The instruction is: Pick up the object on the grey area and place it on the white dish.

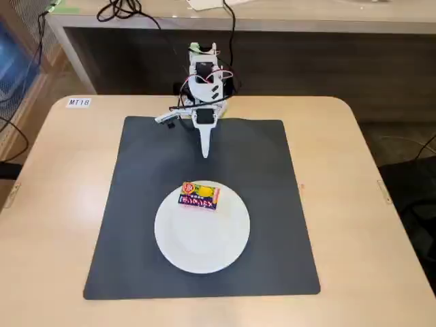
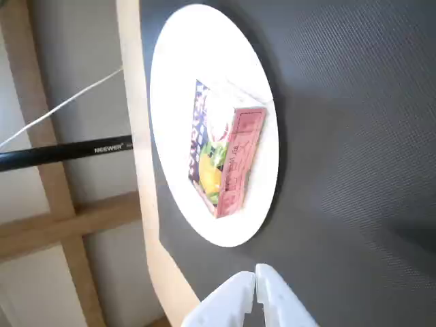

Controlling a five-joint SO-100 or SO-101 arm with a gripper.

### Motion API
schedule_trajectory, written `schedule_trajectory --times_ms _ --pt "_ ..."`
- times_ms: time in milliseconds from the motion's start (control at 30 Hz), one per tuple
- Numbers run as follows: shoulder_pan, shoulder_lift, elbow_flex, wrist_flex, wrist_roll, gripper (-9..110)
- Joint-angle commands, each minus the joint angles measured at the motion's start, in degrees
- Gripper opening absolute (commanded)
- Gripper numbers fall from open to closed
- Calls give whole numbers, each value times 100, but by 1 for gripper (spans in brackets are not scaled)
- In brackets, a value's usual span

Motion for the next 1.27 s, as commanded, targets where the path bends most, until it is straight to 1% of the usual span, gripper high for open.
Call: schedule_trajectory --times_ms 0,500,567,633,1233 --pt "26 149 483 18 18 0" --pt "-26 149 519 -9 -35 0" --pt "-26 149 519 -9 -44 2" --pt "-26 149 519 -9 -44 0" --pt "-26 149 562 -167 -44 0"
